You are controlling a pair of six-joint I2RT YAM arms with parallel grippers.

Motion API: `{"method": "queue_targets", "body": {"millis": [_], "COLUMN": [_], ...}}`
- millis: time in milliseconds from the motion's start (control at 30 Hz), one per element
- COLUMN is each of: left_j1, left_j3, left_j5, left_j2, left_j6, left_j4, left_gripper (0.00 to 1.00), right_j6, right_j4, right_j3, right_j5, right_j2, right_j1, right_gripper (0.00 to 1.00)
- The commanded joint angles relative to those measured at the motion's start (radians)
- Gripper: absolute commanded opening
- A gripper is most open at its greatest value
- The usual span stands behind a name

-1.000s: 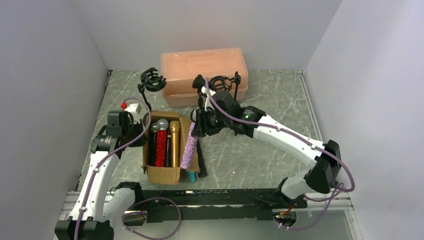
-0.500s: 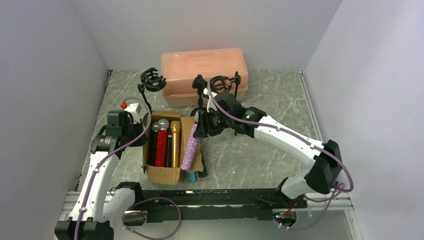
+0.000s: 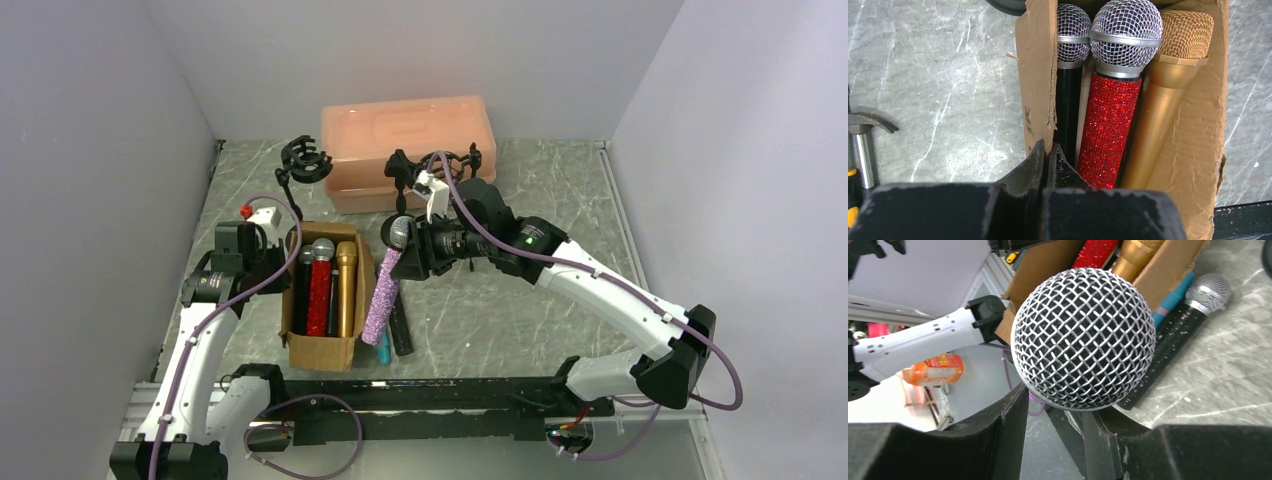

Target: Attach the microphones to the stand

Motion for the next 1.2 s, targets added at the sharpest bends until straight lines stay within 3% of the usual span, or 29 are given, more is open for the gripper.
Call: {"method": "queue_targets", "body": {"millis": [0,133,333,533,767,1067,1167], "left_j1": [0.001,0.001,0.001,0.001,0.001,0.002,0.001], "left_j3": [0.048,0.053,0.055,0.059,0.054,0.053,0.048], "left_j5": [0.014,0.018,0.022,0.025,0.047,0.06,0.065], "left_j2": [-0.014,-0.013,-0.011,-0.008,-0.016,-0.024,-0.022], "left_j6": [-0.008,-0.007,-0.007,-0.014,-0.023,-0.014,-0.02], "left_j4": [0.065,0.059,0.057,0.057,0.065,0.069,0.073], "left_gripper": [0.0,0.0,0.0,0.0,0.0,0.0,0.0], "right_j6": [-0.075,-0.12,-0.148,-0.151,-0.124,0.007,0.062], "right_j4": [-0.116,-0.222,-0.227,-0.137,-0.009,0.13,0.162], "right_j3": [0.053,0.005,-0.095,-0.152,-0.155,-0.092,-0.09], "right_j5": [0.095,0.192,0.25,0.241,0.219,0.222,0.22], "right_j2": [0.008,0.042,0.086,0.153,0.302,0.469,0.479], "right_j1": [-0.001,-0.014,-0.045,-0.055,-0.058,-0.074,-0.075], "right_gripper": [0.1,0.1,0.1,0.11,0.18,0.2,0.29]}}
